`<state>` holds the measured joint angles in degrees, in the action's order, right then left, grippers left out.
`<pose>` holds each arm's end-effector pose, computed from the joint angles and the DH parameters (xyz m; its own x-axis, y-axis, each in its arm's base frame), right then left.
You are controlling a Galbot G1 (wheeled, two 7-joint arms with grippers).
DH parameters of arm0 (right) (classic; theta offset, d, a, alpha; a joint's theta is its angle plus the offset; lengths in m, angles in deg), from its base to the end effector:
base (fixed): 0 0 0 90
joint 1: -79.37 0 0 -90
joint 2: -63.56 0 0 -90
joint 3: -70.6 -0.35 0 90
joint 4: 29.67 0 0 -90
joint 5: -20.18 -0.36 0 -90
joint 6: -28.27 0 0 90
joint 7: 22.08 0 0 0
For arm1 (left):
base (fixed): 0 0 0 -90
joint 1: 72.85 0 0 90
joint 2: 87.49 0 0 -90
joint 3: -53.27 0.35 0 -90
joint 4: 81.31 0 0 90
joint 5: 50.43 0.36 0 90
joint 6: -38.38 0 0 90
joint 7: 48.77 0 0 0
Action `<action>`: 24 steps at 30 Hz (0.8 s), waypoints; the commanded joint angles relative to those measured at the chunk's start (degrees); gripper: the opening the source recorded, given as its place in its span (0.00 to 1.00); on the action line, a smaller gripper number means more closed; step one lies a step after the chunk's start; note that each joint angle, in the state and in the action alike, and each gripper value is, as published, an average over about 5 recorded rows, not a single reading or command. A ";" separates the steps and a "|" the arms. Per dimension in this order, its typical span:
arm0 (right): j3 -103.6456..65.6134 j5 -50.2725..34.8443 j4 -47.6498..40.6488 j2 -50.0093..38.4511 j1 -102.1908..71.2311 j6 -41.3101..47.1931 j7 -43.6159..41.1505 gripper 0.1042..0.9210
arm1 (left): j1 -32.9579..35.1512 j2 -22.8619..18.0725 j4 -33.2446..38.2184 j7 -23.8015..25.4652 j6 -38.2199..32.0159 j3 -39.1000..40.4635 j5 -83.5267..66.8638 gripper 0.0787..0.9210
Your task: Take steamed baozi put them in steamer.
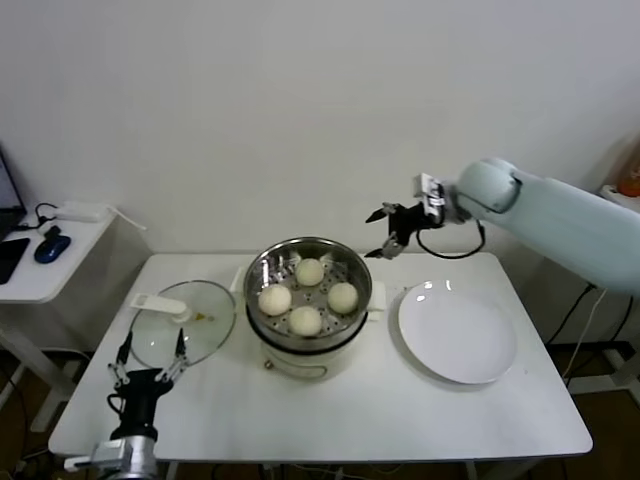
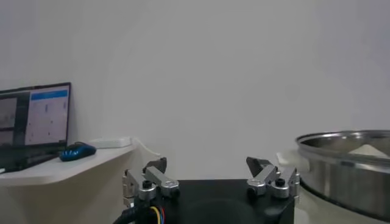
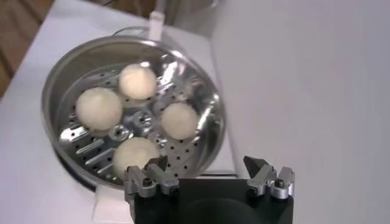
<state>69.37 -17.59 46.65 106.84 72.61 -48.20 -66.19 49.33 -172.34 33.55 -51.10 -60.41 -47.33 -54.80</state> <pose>0.5499 -0.0770 -0.0576 -0.3938 -0.6095 0.6880 -0.9122 0.1670 -0.3742 0.1692 0.0777 -0.3339 -0.9868 -0.1543 -0.0485 -0.1584 0.9827 0.0957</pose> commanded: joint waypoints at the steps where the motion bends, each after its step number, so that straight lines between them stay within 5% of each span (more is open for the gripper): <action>1: -41.46 6.84 13.11 -17.13 -39.01 -2.71 13.29 0.88 | 0.51 -0.26 -0.15 0.13 -1.46 0.41 -0.39 0.88; 13: -81.91 14.65 18.91 -0.06 -80.83 -12.99 27.60 0.88 | 1.90 -1.58 0.33 0.68 -2.25 0.88 1.17 0.88; 24: -90.94 18.42 23.17 17.91 -96.24 -23.80 33.30 0.88 | 1.87 -1.58 0.95 3.72 2.61 -0.40 2.68 0.88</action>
<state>-1.56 -4.60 64.44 109.24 1.75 -62.11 -41.03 51.42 -173.86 34.15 -49.25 -60.70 -47.04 -53.15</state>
